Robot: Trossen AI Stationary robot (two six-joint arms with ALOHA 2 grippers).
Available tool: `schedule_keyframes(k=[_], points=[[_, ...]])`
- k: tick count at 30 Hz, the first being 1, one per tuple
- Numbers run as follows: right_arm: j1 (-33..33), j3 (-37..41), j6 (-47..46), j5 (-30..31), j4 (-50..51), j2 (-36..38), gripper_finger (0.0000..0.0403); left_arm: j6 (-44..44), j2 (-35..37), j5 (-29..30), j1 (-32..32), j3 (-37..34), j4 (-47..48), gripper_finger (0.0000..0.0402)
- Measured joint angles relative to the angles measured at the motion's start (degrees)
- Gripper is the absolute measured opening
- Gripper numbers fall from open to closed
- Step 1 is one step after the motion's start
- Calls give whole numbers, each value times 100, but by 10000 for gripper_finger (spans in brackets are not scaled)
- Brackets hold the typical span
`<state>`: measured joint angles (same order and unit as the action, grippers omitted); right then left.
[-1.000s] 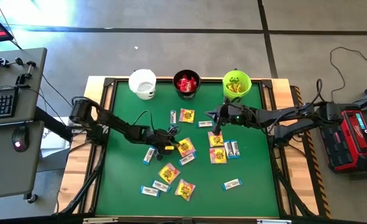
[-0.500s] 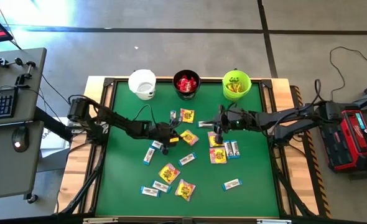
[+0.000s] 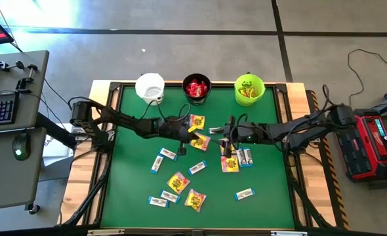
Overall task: Sort candy by brand, put in halloween buckets
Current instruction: Put the yellow candy into the green bucket
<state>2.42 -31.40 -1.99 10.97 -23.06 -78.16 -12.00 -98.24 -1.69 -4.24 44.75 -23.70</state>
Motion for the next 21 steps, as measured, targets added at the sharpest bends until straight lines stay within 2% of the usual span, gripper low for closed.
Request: schedule_keyframes(k=[2,6,11,15,21], points=[[-17,-2,-28,2,5,-188,174,82,0,-46,-23,38,-21,0],[119,-2,559,2,-26,-663,174,-126,2,-266,-25,34,343,1],[239,-354,821,2,270,-1328,185,-251,2,255,-85,31,838,6],[411,-847,1307,147,717,-1959,198,-54,2,101,-205,-115,636,2],[669,-1403,2226,856,1157,-2579,200,138,2,64,-228,-476,48,1]])
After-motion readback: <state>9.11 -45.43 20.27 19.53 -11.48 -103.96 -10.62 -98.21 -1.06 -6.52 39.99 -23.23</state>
